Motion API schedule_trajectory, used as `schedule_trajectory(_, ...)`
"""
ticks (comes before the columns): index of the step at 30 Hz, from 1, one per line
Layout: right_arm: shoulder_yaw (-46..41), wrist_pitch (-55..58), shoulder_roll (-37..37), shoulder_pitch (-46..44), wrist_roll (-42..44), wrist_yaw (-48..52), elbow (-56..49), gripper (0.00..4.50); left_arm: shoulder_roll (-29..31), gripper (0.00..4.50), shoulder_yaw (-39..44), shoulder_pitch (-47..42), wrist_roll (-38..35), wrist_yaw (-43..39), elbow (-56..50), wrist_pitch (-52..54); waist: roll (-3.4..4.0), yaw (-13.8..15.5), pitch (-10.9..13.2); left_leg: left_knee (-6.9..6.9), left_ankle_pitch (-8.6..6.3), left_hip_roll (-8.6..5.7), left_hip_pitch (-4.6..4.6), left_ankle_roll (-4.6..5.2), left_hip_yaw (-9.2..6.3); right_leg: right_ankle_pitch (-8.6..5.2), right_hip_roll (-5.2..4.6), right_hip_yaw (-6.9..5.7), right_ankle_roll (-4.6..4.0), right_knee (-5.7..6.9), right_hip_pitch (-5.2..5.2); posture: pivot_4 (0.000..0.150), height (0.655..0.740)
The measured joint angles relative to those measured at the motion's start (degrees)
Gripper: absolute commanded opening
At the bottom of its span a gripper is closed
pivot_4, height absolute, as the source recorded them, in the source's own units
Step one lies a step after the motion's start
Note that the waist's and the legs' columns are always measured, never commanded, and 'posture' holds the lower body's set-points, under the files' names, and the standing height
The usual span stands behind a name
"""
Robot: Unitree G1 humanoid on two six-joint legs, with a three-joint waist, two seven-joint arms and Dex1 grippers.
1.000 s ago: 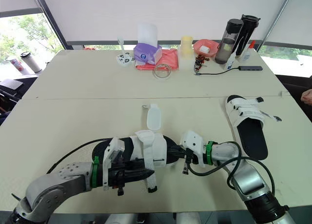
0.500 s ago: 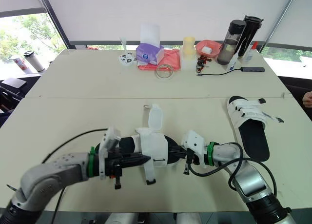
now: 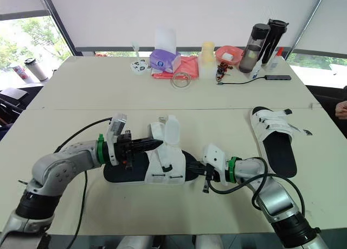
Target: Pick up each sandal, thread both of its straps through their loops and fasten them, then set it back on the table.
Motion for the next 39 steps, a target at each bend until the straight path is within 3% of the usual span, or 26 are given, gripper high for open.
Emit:
schedule_trajectory(10,0.14,0.00,-0.02,-0.45,0.00,-0.01,0.39,0.00,3.09,0.03,2.29,-6.81,-3.20,-11.80,10.83,8.06,-0.01,-0.03,-0.01,0.06,0.04,0.01,0.00,0.05,0.00,0.01,0.03,0.00,0.01,0.07,-0.03,0.150,0.7400)
schedule_trajectory(17,0.16,-0.01,-0.01,-0.41,0.00,-0.13,0.40,0.00,4.94,0.03,0.57,-8.99,-1.87,-18.47,12.18,10.01,0.00,-0.10,-0.01,0.09,0.02,0.01,0.00,0.01,-0.01,0.01,0.01,0.01,0.00,0.08,-0.03,0.150,0.7400)
schedule_trajectory(24,0.09,-0.01,0.00,0.03,0.00,-0.76,0.10,0.00,2.93,0.03,-3.34,-8.22,5.19,-19.67,12.16,5.86,-0.02,0.00,-0.03,0.10,0.00,0.02,0.00,-0.02,-0.01,0.02,-0.01,0.01,-0.02,0.07,-0.03,0.150,0.7400)
schedule_trajectory(39,0.34,-0.02,0.17,0.11,0.02,-1.54,-0.01,0.00,2.21,0.03,-1.08,-11.27,6.97,-22.16,17.15,6.12,-0.02,-0.18,-0.03,0.20,0.01,0.02,0.00,0.00,-0.02,0.03,0.01,0.00,-0.02,0.15,-0.03,0.150,0.7400)
